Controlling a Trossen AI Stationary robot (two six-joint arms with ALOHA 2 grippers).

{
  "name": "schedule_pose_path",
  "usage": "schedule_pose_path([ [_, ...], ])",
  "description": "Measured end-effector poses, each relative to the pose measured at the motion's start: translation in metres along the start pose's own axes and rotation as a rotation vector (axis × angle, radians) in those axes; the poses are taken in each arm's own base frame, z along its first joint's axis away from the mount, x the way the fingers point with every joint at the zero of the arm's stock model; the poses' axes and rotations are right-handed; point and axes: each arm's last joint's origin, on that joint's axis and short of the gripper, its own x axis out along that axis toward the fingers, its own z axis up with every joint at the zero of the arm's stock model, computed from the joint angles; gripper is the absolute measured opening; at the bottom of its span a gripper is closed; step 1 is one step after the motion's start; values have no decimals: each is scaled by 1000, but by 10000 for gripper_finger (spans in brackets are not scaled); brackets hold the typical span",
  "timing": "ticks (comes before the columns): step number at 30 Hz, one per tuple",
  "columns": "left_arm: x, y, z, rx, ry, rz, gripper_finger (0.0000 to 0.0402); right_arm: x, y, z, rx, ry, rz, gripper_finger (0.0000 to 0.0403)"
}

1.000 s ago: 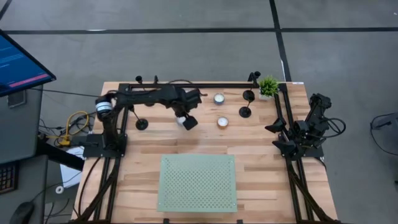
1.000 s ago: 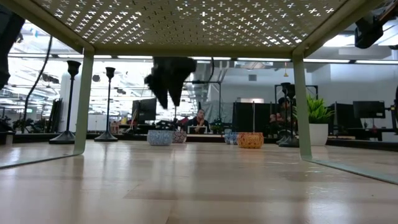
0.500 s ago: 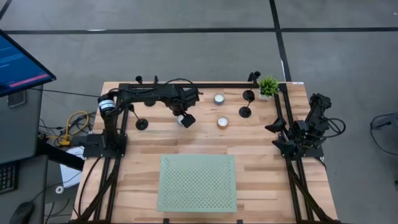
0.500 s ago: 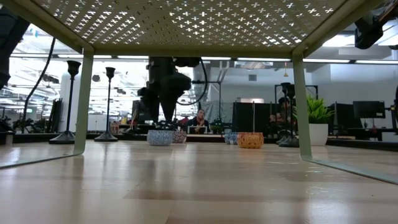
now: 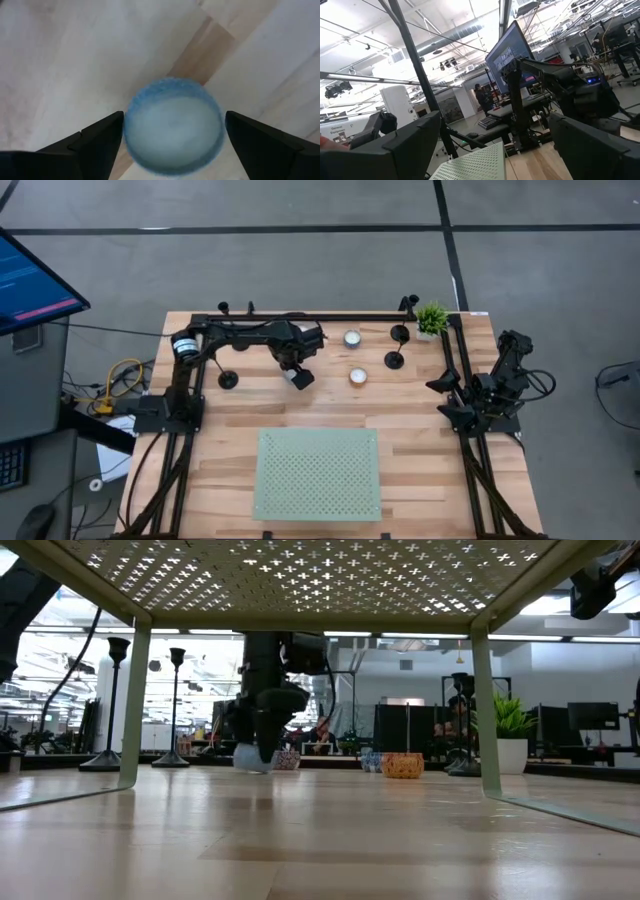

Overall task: Stock candles on shelf
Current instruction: Put the light blue scented candle on the shelf

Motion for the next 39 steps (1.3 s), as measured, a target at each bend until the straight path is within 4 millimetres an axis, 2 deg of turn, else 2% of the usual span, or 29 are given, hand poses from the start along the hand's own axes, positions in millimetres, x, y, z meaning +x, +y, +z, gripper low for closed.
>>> schedule_pose_path([
  [10, -1, -2, 0, 18, -6, -2, 345, 0, 0, 0, -8, 0, 0, 361],
  [19, -1, -9, -3, 57, 10, -15, 308, 0, 0, 0, -8, 0, 0, 361],
  [24, 4, -8, -9, 57, 37, -12, 316, 0, 0, 0, -8, 0, 0, 361],
  [29, 8, -7, -14, 54, 67, -6, 306, 0, 0, 0, -8, 0, 0, 361],
  [32, 3, -7, -13, 42, 47, -7, 304, 0, 0, 0, -8, 0, -1, 361],
  [39, -29, -5, -15, 4, -48, -31, 303, 0, 0, 0, -11, 1, -1, 361],
])
